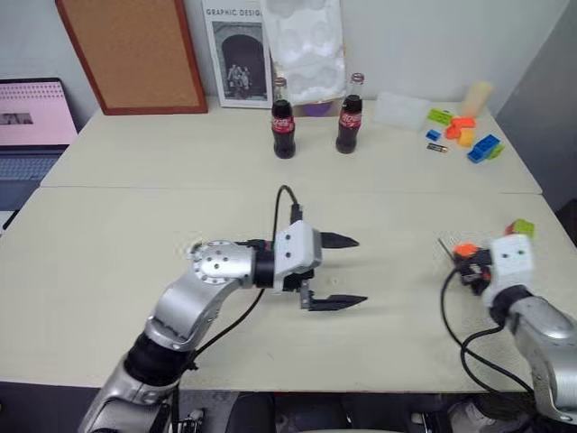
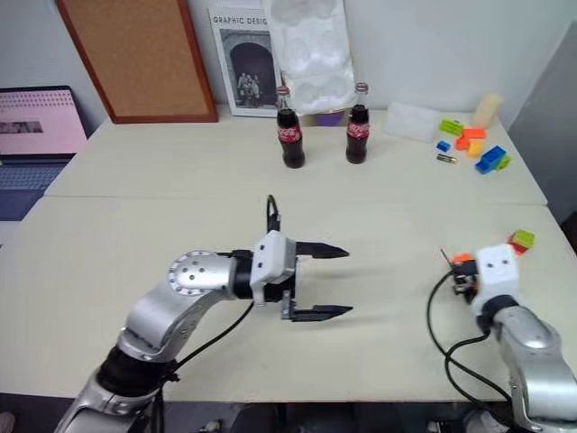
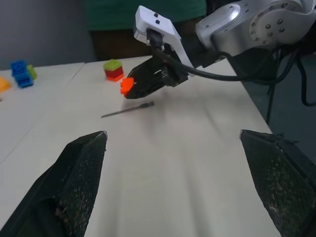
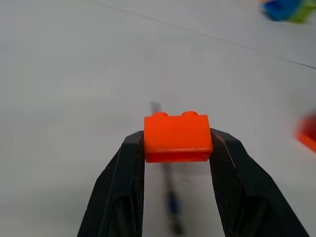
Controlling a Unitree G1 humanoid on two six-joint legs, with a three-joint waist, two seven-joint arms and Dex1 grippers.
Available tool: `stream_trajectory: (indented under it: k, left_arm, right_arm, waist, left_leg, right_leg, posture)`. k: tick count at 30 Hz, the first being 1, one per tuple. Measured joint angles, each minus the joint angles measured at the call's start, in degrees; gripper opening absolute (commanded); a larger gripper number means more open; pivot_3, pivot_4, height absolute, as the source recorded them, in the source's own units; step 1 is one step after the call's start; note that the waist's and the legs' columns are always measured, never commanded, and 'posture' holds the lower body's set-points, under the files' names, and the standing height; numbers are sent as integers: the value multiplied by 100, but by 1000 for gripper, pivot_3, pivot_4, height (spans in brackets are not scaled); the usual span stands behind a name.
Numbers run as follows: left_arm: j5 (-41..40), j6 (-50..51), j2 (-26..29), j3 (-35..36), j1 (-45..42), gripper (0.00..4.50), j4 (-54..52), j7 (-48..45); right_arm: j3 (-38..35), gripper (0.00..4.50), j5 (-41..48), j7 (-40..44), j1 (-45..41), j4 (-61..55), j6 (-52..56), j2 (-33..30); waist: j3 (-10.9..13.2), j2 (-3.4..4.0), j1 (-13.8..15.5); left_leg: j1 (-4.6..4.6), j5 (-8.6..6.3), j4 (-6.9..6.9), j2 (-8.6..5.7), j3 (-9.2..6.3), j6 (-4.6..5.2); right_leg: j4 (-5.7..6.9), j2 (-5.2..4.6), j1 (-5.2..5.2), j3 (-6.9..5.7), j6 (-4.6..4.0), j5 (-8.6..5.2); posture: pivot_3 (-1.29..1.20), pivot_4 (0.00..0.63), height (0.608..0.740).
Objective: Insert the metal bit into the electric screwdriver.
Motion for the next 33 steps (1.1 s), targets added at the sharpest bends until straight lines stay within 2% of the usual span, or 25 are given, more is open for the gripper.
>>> stream_trajectory:
  k: [4,9,11,12,15,21,22,25,26,27,30,33]
  left_arm:
    - [123,-175,-553,-322,-378,4500,272,26]
    - [339,-333,-640,-443,-467,4500,531,59]
    - [396,-360,-632,-485,-465,4500,535,51]
    - [405,-362,-628,-489,-463,4500,535,50]
    - [419,-359,-585,-488,-444,4500,532,55]
    - [391,-300,-405,-343,-365,4500,450,121]
    - [392,-289,-272,-290,-356,4500,416,110]
    - [394,-196,79,-63,-352,4500,388,86]
    - [391,-130,290,19,-357,4500,338,21]
    - [386,-26,745,174,-410,4500,323,-152]
    - [408,44,1331,474,-569,4500,437,-401]
    - [458,-120,1941,600,-776,4500,716,-880]
  right_arm:
    - [-488,1431,1,-333,-353,620,69,102]
    - [-726,1431,179,-478,-721,1207,162,198]
    - [-798,2137,188,-569,-844,1409,162,229]
    - [-817,2280,191,-592,-859,1438,159,232]
    - [-911,3148,243,-696,-940,1510,158,271]
    - [-1011,4265,406,-702,-731,1057,223,292]
    - [-979,4436,406,-552,-499,832,127,194]
    - [-903,4436,421,-147,-38,410,-129,-105]
    - [-872,4436,528,131,184,122,-202,-216]
    - [-812,4436,876,694,500,-408,-277,-418]
    - [-672,4436,1296,1304,626,-1059,-314,-700]
    - [-198,4436,1594,1961,606,-1470,-321,-1241]
  waist:
    - [-2,4,-17]
    - [-9,17,-83]
    - [-9,18,-81]
    - [-10,19,-80]
    - [-10,19,-80]
    - [-10,23,-80]
    - [-9,26,-80]
    - [-9,28,-81]
    - [-8,28,-90]
    - [-5,29,-120]
    - [-2,30,-149]
    - [3,19,-129]
  left_leg:
    - [5,0,2,-1,2,0]
    - [7,0,-3,-1,1,1]
    - [4,0,-3,-1,1,1]
    - [4,0,-3,-1,1,1]
    - [3,0,-5,-1,0,1]
    - [4,0,-5,0,-1,1]
    - [4,0,-7,-1,-1,1]
    - [4,0,-7,-1,0,1]
    - [4,0,-7,0,0,1]
    - [7,0,-9,5,-1,1]
    - [12,0,-8,10,-5,1]
    - [11,0,-1,6,-1,-1]
  right_leg:
    - [0,0,5,4,-1,0]
    - [-1,2,6,5,-4,3]
    - [-2,1,6,5,-6,3]
    - [-3,1,6,5,-5,3]
    - [-5,1,6,5,-4,3]
    - [-4,2,5,4,4,-3]
    - [-4,2,5,4,8,-5]
    - [-5,1,5,4,10,-6]
    - [-4,2,4,4,10,-7]
    - [1,7,2,4,11,-8]
    - [2,13,5,3,8,-8]
    - [-3,6,10,2,-21,-23]
  posture:
    - [0,150,740]
    - [0,150,740]
    - [0,150,740]
    - [0,150,740]
    - [0,150,740]
    - [0,150,740]
    - [0,150,740]
    - [0,150,740]
    - [0,150,740]
    - [0,150,740]
    - [0,150,740]
    - [0,150,740]
